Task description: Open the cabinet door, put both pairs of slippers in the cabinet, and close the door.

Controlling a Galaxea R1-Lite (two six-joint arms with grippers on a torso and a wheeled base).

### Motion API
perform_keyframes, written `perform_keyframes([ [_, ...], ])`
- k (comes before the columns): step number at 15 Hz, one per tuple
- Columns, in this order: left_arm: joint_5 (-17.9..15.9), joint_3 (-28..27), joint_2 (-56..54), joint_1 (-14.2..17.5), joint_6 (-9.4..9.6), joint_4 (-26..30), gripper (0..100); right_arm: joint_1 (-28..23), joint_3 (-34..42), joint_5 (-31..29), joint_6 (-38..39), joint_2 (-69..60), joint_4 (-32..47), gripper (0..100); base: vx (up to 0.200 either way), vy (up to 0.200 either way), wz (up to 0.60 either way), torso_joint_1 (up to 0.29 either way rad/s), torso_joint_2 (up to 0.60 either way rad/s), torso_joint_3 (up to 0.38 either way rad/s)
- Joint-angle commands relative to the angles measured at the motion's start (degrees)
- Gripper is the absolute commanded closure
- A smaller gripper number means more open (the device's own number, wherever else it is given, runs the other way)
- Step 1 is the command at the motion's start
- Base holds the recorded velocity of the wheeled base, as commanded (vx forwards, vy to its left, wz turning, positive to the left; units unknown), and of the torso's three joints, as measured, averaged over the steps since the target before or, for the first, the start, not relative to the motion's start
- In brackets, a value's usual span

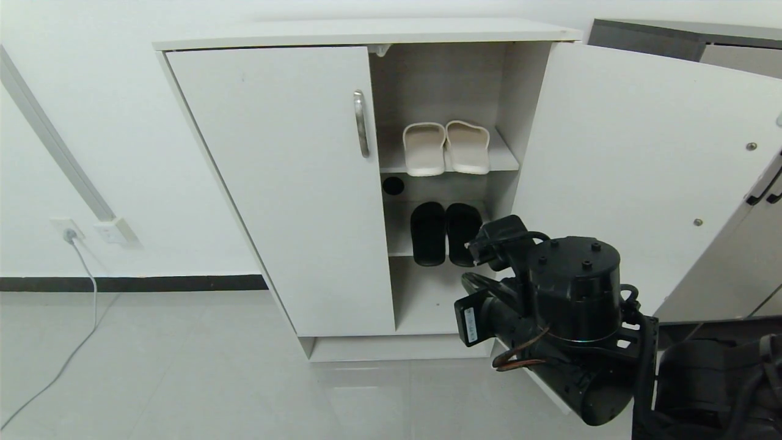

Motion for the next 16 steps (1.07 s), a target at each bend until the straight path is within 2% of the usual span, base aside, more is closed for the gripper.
perform_keyframes([
  [1,0.0,0.0,0.0,0.0,-0.03,0.0,100,0.0,0.0,-0.1,0.0,0.2,0.0,100,0.000,0.000,0.00,0.000,0.00,0.000],
  [5,0.0,0.0,0.0,0.0,-0.03,0.0,100,0.0,0.5,-0.3,0.1,0.2,-0.1,100,0.000,0.000,0.00,0.011,-0.19,-0.288],
  [9,0.0,0.0,0.0,0.0,-0.03,0.0,100,0.0,0.5,-0.5,0.1,-0.2,-0.1,100,0.000,0.000,0.00,0.052,-0.52,-0.362],
  [16,0.0,0.0,0.0,0.0,-0.03,0.0,100,0.0,0.9,-0.5,0.0,0.1,-0.1,100,0.000,0.000,0.00,0.129,-0.46,-0.337],
])
